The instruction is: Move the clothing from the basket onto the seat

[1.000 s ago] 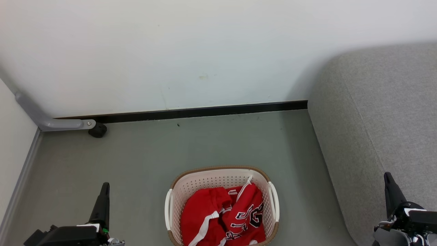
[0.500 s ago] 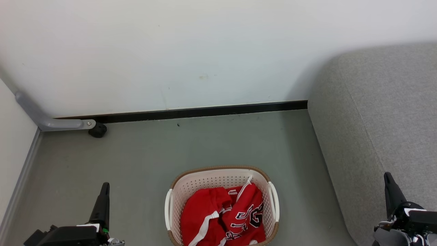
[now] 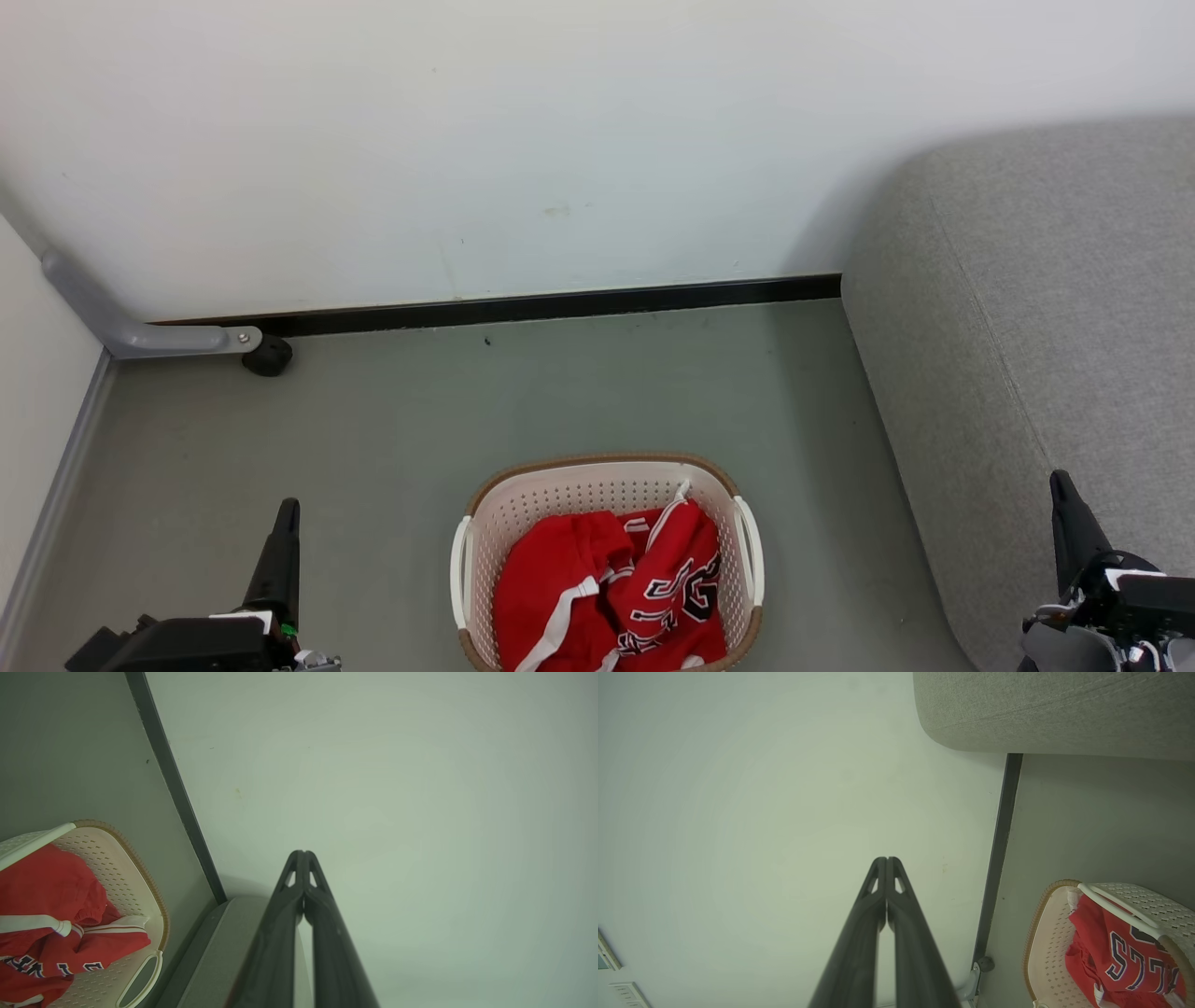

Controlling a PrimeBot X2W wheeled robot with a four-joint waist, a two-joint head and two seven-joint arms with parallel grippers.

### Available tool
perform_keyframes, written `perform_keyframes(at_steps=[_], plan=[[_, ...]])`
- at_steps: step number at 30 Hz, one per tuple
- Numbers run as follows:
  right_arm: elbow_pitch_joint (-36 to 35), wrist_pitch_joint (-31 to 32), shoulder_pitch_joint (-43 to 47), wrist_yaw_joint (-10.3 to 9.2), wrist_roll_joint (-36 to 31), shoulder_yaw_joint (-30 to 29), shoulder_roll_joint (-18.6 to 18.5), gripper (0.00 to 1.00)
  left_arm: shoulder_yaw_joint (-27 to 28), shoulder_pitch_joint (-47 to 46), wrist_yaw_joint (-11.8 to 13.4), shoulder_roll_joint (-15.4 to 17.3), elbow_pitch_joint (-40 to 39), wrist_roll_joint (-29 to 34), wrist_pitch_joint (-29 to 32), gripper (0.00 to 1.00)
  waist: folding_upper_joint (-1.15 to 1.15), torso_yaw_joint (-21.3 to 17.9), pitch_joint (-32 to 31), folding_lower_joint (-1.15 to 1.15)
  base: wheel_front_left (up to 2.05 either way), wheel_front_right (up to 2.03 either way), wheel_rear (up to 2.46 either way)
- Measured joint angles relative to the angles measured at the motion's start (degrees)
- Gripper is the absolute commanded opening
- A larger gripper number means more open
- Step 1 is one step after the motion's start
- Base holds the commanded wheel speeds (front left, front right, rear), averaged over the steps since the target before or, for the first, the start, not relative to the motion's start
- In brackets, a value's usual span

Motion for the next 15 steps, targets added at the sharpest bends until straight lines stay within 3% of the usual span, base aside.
perform_keyframes(at_steps=[15], plan=[[0.00,0.00,0.00,0.00,0.00,0.00,0.00,0.00,0.00,0.00,0.00,0.00,0.00,0.00,0.00,0.00,0.00,0.00,0.00,0.00,0.00,0.00,0.00]])
